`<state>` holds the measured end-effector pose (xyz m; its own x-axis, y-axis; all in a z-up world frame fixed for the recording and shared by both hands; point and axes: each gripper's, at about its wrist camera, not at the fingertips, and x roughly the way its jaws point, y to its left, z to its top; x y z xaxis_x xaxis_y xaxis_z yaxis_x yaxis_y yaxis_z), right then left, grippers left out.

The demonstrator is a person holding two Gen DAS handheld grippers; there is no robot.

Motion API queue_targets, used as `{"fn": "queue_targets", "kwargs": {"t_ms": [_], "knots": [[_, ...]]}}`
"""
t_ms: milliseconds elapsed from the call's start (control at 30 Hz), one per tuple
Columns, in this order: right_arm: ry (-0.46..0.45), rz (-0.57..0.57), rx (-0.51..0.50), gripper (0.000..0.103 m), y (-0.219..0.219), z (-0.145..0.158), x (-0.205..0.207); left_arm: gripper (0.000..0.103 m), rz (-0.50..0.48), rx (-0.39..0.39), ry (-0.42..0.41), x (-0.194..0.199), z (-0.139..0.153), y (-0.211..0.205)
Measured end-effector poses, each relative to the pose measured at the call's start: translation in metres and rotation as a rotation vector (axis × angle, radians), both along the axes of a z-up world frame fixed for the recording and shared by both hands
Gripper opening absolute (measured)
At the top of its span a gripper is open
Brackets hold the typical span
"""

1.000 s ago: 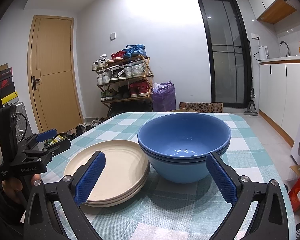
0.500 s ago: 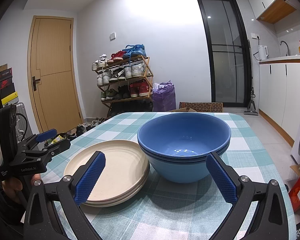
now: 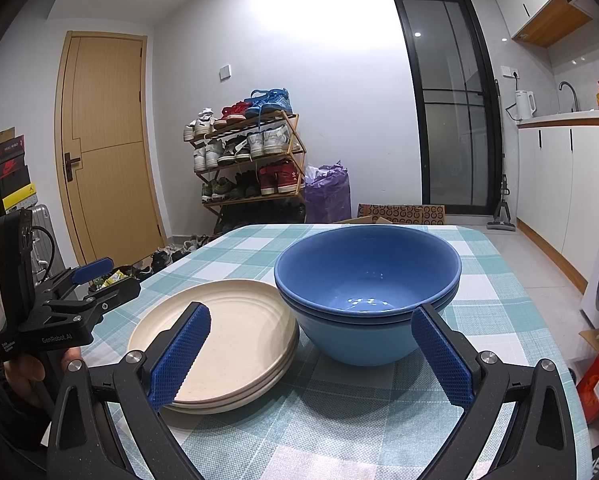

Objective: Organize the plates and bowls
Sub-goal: 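Move both tools to the rim of the nested blue bowls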

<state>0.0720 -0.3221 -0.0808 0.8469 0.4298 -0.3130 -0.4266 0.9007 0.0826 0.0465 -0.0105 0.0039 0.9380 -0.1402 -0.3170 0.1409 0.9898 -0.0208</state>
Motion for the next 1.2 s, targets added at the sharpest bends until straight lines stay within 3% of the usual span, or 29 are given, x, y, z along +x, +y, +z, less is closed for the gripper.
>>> {"fn": "queue_targets", "kwargs": {"t_ms": [467, 600, 767, 1200], "knots": [[0.008, -0.033, -0.019, 0.102, -0.004, 0.007, 0.003, 0.103, -0.040, 0.021, 0.023, 0.010, 0.014, -0.016], [0.047, -0.070, -0.021, 0.102, -0.011, 0.011, 0.011, 0.103, -0.073, 0.030, 0.103, 0.030, 0.021, -0.032], [0.108, -0.136, -0.005, 0.102, -0.026, 0.018, 0.028, 0.103, -0.128, 0.059, 0.146, 0.049, 0.026, -0.057], [0.265, -0.219, -0.029, 0.102, -0.051, 0.012, 0.078, 0.103, -0.183, 0.038, 0.363, 0.116, 0.027, -0.098]]}}
